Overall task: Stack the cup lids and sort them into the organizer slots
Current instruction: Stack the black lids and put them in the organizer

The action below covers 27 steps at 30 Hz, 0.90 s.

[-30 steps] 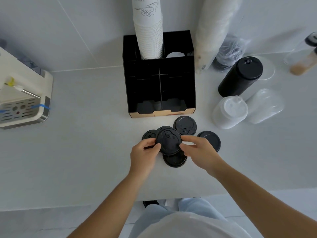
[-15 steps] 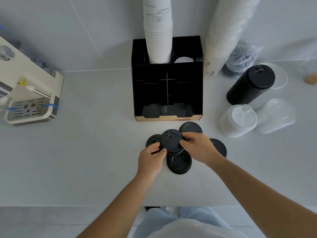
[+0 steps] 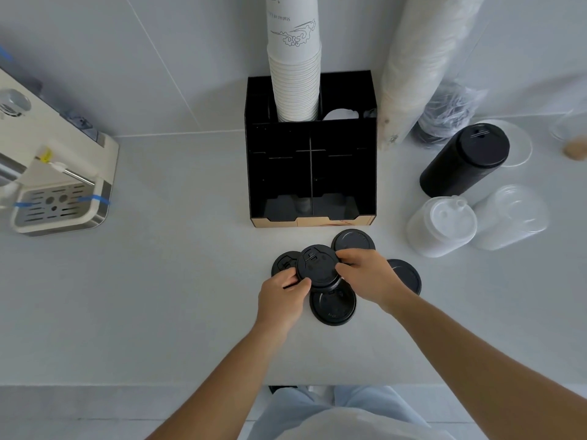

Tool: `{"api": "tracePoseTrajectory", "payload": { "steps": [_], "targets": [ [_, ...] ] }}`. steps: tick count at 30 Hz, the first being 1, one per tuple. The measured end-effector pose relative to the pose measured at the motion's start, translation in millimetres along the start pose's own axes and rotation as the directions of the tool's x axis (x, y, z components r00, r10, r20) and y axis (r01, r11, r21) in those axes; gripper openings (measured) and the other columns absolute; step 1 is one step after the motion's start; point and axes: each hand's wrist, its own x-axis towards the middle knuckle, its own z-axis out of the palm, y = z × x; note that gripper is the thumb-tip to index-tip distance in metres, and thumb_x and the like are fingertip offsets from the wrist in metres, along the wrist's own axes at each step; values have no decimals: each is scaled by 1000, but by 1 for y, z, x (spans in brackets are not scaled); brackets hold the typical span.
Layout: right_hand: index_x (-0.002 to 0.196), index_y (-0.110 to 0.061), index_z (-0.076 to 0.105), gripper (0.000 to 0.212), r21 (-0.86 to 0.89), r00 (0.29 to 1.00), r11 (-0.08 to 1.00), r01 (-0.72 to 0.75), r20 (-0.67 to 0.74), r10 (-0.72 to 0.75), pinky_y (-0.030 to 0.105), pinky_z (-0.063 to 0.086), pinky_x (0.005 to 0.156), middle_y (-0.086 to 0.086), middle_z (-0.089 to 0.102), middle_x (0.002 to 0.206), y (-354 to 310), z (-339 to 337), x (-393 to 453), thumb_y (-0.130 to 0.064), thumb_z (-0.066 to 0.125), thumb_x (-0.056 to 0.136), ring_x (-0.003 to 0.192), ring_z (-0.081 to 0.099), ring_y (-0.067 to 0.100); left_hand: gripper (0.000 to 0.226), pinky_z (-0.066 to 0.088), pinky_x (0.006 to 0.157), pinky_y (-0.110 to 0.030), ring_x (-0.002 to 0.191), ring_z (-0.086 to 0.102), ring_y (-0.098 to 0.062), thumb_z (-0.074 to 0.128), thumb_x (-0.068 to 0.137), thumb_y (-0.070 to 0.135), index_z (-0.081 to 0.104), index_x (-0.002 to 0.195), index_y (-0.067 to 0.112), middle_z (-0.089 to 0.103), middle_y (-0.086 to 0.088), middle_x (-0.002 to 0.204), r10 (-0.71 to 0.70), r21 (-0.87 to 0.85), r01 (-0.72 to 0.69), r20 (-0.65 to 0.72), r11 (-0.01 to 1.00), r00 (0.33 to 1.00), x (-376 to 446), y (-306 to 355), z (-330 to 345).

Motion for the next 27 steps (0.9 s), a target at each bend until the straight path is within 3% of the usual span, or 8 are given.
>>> {"api": "tracePoseTrajectory", "payload": {
  "steps": [3,6,9,13,15,18,22,27],
  "targets": [
    [133,-17,63,38,38,1000,999,4,-23,-3,24,46,87,1,68,126,2,0,-2,-19,56,96,103,62,16,24,56,93,-39,95,70,-11,65,75,32,77,96,29,77,7,96,1,-9,-2,-22,1000,1000,0,-4,-1],
    [124,-19,68,32,138,998,990,1,-61,7,24,49,88,-3,71,116,6,0,-8,-22,63,93,102,65,14,13,56,92,-40,96,69,-10,70,81,28,71,91,36,74,8,95,4,-56,-9,-82,998,997,-3,-5,-2],
    [100,-27,72,11,224,995,974,-15,-89,35,32,56,88,-10,71,100,12,3,-15,-26,70,88,94,69,16,10,58,86,-34,87,69,-9,69,87,19,68,90,28,69,6,95,-13,-127,-1,-114,992,993,-7,-6,-3],
    [84,-25,67,7,261,993,964,-45,-90,70,22,46,55,-6,70,94,20,8,-26,-21,73,86,87,72,23,9,59,79,-27,92,70,-15,70,86,15,70,95,15,69,-3,100,-23,-160,4,-115,987,993,-14,-11,-5],
    [84,-23,66,8,280,992,958,-63,-88,90,22,44,49,-2,70,93,25,11,-32,-19,73,86,86,72,25,8,59,83,-32,95,71,-17,72,84,18,71,92,19,71,-1,98,-26,-141,11,-105,990,994,-16,-17,-4],
    [88,-23,66,10,307,991,949,-78,-80,107,28,53,63,0,72,95,34,16,-38,-18,74,85,85,72,23,14,57,90,-43,95,71,-17,75,74,27,71,88,25,75,2,95,-30,-121,20,-85,993,996,-20,-23,-4],
    [93,-26,66,18,366,990,926,-97,-62,128,35,58,80,2,72,96,46,19,-43,-15,75,84,87,72,20,17,57,92,-38,93,72,-14,76,80,16,69,92,25,76,0,96,-40,-116,33,-54,993,998,-25,-26,-3],
    [106,-18,68,25,472,991,875,-108,-22,134,32,55,75,9,74,98,56,23,-48,-12,76,82,87,73,29,20,60,80,-35,99,69,-18,73,83,9,70,99,21,72,0,108,-110,-278,110,15,954,994,-34,-27,-2]
  ]
}}
